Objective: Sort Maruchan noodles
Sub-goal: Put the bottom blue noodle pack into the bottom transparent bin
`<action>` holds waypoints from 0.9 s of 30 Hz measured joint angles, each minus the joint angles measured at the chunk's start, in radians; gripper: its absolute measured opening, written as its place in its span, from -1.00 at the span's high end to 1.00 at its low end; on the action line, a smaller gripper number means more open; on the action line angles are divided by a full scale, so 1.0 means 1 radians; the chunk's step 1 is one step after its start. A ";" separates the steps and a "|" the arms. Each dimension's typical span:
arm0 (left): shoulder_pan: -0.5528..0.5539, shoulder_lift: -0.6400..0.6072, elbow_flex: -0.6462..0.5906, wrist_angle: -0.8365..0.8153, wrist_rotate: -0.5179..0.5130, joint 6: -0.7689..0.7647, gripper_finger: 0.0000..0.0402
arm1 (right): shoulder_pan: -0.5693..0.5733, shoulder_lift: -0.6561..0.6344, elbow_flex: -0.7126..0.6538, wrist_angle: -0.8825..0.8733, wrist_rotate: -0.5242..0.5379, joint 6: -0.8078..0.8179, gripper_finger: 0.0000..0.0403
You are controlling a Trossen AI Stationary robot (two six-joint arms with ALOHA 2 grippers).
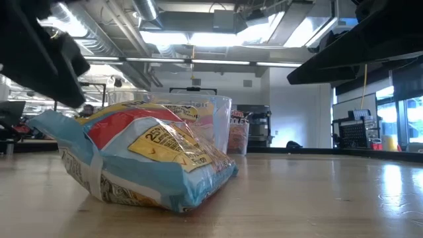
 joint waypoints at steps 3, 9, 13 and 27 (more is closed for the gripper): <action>-0.004 -0.027 0.000 -0.017 -0.055 0.020 0.16 | 0.000 0.000 0.000 0.009 -0.001 -0.001 -0.26; -0.009 -0.050 0.000 0.021 -0.318 0.145 0.16 | -0.008 0.027 0.002 0.106 -0.027 -0.035 -0.26; 0.022 -0.050 -0.009 0.017 -0.338 0.160 0.16 | -0.015 0.070 0.002 0.177 -0.078 -0.072 -0.26; 0.015 -0.049 -0.032 0.020 -0.335 0.159 0.16 | -0.069 0.278 0.321 0.012 -0.160 -0.159 -0.26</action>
